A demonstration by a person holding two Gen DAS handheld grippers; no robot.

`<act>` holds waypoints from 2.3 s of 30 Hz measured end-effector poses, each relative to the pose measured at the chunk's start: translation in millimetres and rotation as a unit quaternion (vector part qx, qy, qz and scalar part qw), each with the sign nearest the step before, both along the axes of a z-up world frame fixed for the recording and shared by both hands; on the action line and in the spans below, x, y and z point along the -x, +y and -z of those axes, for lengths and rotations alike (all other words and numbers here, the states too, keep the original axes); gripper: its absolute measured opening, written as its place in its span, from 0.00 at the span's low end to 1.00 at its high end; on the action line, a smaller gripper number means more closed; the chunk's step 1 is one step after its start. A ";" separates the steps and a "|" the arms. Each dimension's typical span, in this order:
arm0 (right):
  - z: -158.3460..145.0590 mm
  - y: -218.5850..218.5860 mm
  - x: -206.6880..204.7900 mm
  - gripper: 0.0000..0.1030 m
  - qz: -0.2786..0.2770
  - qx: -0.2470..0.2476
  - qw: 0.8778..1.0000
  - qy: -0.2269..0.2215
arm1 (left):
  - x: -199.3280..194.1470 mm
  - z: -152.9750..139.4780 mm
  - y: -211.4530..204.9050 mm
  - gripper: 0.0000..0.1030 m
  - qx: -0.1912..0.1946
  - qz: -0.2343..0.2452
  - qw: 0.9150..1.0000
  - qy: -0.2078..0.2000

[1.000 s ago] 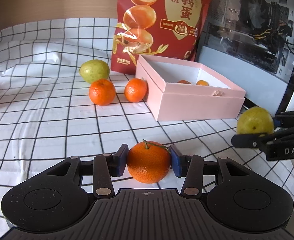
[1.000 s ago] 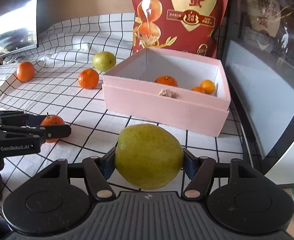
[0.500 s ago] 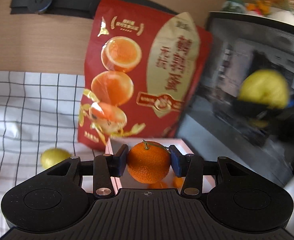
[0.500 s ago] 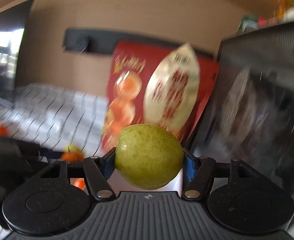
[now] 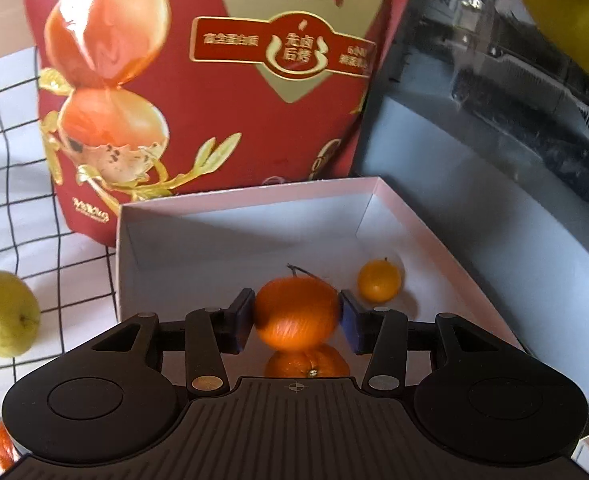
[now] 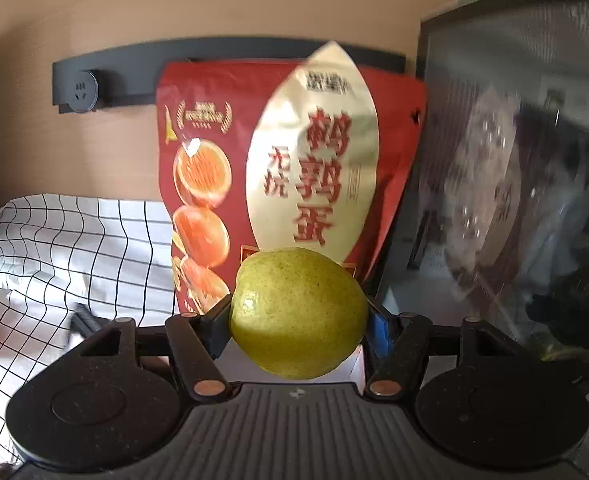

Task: Organize fruits
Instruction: 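Carry the pear and mandarin over the pink box and open both grippers, then grasp another mandarin with the left gripper while the right gripper withdraws from the box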

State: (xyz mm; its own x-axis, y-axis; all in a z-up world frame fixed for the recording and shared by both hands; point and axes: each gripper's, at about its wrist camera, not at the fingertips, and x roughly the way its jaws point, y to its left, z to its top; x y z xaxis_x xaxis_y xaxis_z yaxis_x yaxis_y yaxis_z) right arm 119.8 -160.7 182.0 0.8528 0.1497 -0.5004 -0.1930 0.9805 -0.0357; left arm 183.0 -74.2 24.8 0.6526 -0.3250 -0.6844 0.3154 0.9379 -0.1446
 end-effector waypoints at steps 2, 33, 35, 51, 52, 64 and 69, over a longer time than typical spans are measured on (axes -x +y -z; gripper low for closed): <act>5.3 -5.5 -3.9 0.64 0.005 -0.010 1.000 0.011 | 5.7 -4.4 6.4 0.48 0.025 0.004 1.000 -0.007; 139.3 53.4 -100.0 0.64 0.049 -0.025 0.976 0.211 | 117.9 0.3 244.0 0.48 0.142 -0.218 0.956 -0.136; 143.3 51.0 -101.4 0.64 0.048 -0.035 0.973 0.222 | 113.4 4.3 239.6 0.48 0.138 -0.214 0.958 -0.132; 141.3 50.6 -100.2 0.65 0.041 -0.022 0.977 0.210 | 106.9 13.1 235.5 0.48 0.128 -0.204 0.965 -0.109; 137.5 51.5 -98.2 0.65 0.039 -0.016 0.978 0.203 | 106.7 13.5 235.7 0.48 0.128 -0.205 0.964 -0.108; 77.0 91.1 -23.7 0.74 -0.098 -0.011 0.991 0.086 | 110.1 12.9 239.4 0.48 0.133 -0.213 0.961 -0.115; 95.8 129.2 -12.2 0.74 -0.141 0.000 0.982 0.127 | 111.3 12.0 219.8 0.48 0.113 -0.153 0.976 -0.106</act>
